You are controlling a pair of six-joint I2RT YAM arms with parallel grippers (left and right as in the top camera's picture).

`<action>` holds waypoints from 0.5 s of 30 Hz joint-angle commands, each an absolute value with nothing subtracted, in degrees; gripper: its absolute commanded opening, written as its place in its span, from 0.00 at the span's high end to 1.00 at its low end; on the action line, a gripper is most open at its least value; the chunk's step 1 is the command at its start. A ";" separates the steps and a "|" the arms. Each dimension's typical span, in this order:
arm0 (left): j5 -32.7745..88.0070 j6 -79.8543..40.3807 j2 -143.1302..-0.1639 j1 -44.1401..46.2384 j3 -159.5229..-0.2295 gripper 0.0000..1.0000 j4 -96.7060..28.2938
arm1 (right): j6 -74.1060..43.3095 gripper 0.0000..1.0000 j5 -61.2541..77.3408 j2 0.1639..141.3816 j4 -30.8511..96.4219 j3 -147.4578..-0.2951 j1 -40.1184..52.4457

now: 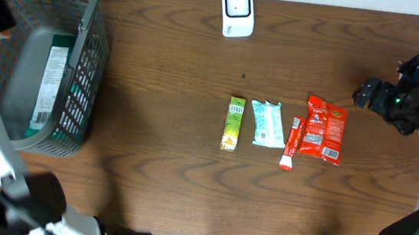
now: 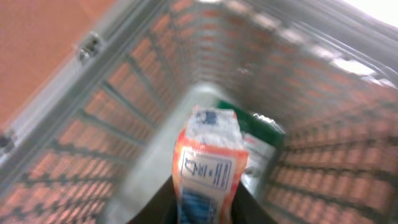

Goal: Scan the item barcode
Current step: 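Carry the orange carton and place it left of the tea carton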

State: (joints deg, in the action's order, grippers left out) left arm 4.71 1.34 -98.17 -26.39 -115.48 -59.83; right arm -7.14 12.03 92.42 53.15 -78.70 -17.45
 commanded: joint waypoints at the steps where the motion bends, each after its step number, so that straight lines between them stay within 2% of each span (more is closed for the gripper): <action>1: 17.17 -1.85 -91.81 -22.59 -115.90 0.75 -65.69 | -6.59 0.01 12.32 92.64 53.17 -79.26 -17.80; 5: 22.33 -1.89 -88.03 -16.32 -115.81 0.75 -73.28 | -6.59 0.01 12.32 92.64 53.17 -79.26 -17.80; 8: 22.26 -1.87 -87.35 -7.53 -115.61 0.75 -77.19 | -6.59 0.01 12.32 92.64 53.17 -79.26 -17.80; 15: 14.87 -6.85 -88.09 9.34 -106.65 0.75 -74.52 | -6.59 0.01 12.29 92.64 53.17 -79.26 -17.80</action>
